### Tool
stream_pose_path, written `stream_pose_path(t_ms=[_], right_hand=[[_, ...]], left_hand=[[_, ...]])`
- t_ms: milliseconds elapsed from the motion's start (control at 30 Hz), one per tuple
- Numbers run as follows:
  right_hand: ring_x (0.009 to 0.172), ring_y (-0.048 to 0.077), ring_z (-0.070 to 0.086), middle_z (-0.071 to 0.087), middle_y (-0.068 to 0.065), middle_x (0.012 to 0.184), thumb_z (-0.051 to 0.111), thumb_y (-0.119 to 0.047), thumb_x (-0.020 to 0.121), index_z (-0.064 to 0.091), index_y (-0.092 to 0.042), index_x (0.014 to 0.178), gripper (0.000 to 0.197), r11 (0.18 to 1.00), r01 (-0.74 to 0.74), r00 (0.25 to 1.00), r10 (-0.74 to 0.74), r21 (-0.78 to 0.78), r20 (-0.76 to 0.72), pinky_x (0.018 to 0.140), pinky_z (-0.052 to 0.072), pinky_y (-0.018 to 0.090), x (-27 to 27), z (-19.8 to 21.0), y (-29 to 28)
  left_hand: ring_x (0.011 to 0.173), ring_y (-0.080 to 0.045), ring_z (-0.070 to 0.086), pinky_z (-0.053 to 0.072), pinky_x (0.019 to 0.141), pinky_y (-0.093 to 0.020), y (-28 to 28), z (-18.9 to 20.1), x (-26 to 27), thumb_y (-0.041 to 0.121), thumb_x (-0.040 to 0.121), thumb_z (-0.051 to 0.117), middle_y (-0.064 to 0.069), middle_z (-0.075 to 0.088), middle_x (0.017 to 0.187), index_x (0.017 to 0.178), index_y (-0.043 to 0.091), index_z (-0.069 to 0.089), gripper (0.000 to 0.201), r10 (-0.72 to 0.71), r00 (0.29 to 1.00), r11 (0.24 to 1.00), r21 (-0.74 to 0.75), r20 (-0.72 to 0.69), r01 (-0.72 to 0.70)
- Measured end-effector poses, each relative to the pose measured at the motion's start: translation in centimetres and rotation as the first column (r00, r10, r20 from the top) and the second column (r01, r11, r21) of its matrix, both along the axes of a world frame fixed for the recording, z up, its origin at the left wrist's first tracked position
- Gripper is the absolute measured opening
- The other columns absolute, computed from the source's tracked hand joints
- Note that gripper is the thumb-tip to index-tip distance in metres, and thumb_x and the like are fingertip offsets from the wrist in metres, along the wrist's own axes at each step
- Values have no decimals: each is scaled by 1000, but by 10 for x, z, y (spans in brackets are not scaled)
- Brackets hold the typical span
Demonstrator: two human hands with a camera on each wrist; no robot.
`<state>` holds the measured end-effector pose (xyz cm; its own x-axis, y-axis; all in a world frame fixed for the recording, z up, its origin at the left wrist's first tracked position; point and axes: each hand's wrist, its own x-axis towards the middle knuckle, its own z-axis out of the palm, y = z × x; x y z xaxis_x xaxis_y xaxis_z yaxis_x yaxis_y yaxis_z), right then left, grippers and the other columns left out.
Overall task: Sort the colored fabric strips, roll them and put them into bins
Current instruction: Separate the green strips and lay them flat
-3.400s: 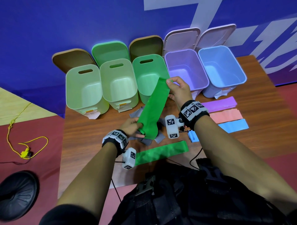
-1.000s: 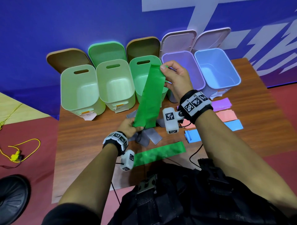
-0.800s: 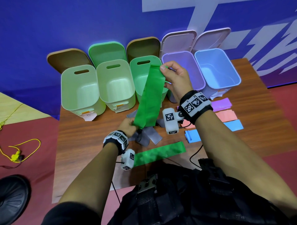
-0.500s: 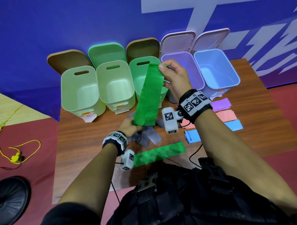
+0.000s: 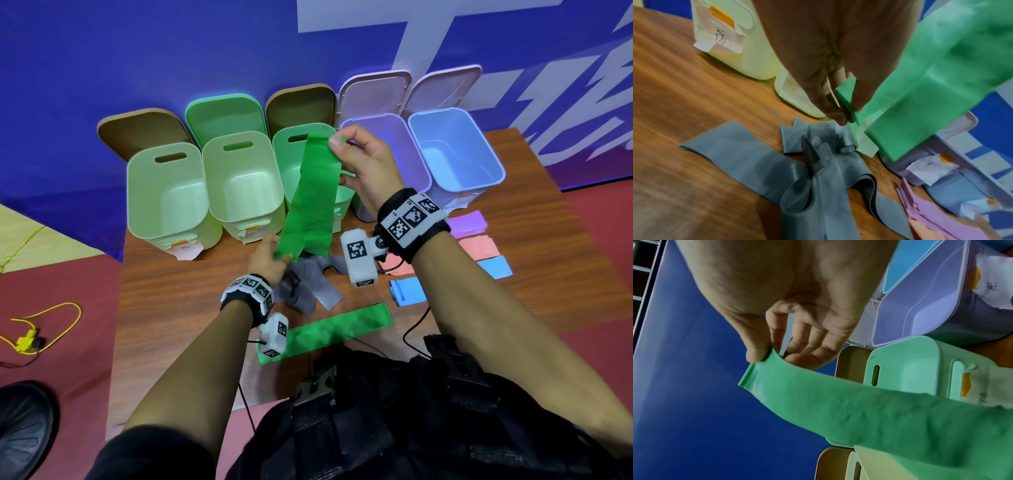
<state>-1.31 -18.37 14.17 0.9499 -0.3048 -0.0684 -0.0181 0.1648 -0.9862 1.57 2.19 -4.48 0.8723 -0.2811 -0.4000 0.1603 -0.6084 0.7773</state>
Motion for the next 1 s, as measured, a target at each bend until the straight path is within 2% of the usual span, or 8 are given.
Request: stream_pose_path(t_ms=[100,167,233,333,533,667,833,1000], right_hand=[[88,27,53,50,16,94,71,-32,83,66,-26,83,8,1000,-18,1000,18,0,6,77,48,40,-2,4,-1],[88,28,52,50,16,95,70,-31,84,65,-24,83,8,1000,-25,1000,25,6,9,77,47,40,-3,6,0],[88,28,52,51,16,94,71,-32,83,65,-25,83,9,1000,-29,1000,29,6,5,77,46,41,-5,7,1],[88,28,51,50,16,95,72,-34,81,65,-26,83,11,999,-36,999,36,1,-2,78,46,42,-7,7,2],[87,28,51,52,16,95,68,-27,87,65,-25,83,6,999,-39,999,39,20,0,78,44,43,-9,8,3],[76,19,56,55,14,90,66,-23,91,62,-21,86,6,999,-41,999,40,32,12,72,48,35,-10,9,2],[67,11,56,57,6,82,63,-19,94,60,-20,87,8,998,-41,999,39,47,26,68,49,31,-10,9,1],[71,15,58,58,7,84,64,-20,94,60,-20,88,7,998,-44,999,43,46,19,70,50,32,-11,8,1]], left_hand=[[94,-26,71,57,88,-48,4,-45,15,41,80,63,1,72,107,94,58,54,24,18,1000,998,-55,-25,-19],[92,-26,72,58,86,-48,3,-41,14,39,82,61,2,72,109,99,59,53,27,27,999,997,-74,-42,-30],[89,-24,74,60,75,-39,-7,2,0,19,95,58,0,70,112,109,45,53,30,80,993,986,-137,-91,-92],[81,-25,72,62,71,-33,-17,19,-5,-6,98,49,-11,65,116,110,20,51,29,199,946,920,-283,-258,-270],[78,-29,71,62,71,-31,-30,18,-3,-14,96,41,-27,61,119,126,-8,48,31,227,844,809,-388,-486,-441],[96,-34,64,60,76,-37,-37,30,-10,-18,91,36,-20,65,102,115,-5,56,34,177,819,771,-440,-546,-460],[96,-33,66,61,77,-39,-42,26,-16,-20,85,42,-24,66,107,122,-11,56,40,141,830,799,-433,-540,-418],[93,-37,66,61,78,-40,-42,24,-18,-20,79,36,-23,66,98,101,2,62,40,103,814,793,-446,-572,-415]])
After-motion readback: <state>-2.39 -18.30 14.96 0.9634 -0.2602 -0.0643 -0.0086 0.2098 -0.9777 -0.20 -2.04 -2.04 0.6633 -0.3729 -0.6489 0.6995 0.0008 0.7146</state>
